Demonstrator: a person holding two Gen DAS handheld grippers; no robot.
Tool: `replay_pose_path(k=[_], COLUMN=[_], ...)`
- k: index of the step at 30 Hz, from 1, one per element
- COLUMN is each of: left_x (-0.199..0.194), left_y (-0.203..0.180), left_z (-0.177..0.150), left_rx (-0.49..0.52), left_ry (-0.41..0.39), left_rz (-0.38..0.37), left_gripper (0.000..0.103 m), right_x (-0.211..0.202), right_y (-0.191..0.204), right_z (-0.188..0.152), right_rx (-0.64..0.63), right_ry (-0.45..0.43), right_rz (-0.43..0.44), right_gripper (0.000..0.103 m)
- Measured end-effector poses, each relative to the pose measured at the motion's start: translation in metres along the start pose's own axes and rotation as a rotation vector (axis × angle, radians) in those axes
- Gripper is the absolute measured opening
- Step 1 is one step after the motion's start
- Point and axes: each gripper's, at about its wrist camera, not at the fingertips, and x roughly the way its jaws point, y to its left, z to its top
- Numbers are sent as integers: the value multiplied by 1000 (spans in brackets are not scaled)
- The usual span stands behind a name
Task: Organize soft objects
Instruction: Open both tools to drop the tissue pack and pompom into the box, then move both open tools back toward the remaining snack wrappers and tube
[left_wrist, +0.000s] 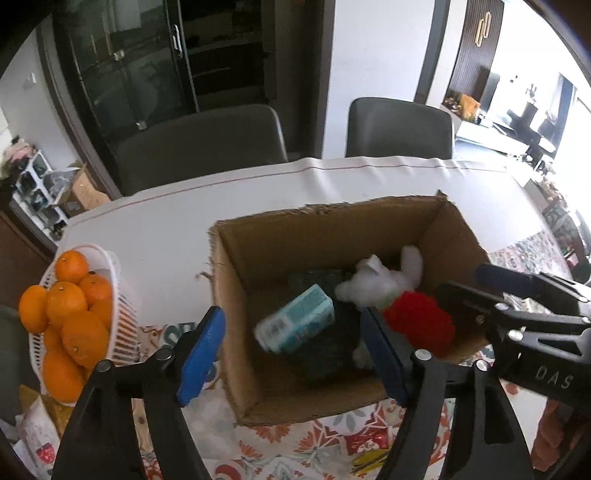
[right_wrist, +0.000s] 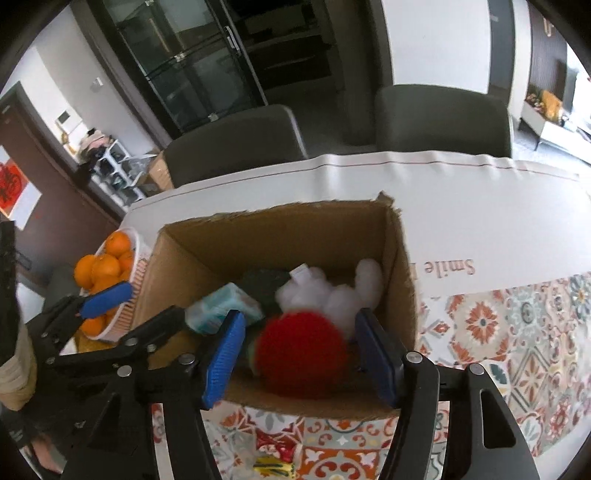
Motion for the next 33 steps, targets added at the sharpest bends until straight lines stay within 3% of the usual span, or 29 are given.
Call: replay_pose_path(k=[6,21,33], left_x=[-16,-79,-92], left_y=[7,13,20], left_z=[-10,-60,-110], left_rx=[-14,-56,-109], left_ry=[-28,-80,-25], left_rz=[72,135,157], left_gripper=[85,88,89], right_x=[-18,-60,-58], right_y=[4,28,43], right_z=[-7,-51,-90], right_rx=[0,-31,-58], right_ry=[-35,-63,1], right_rz=[-56,-42,-30], right_gripper=[64,64,69])
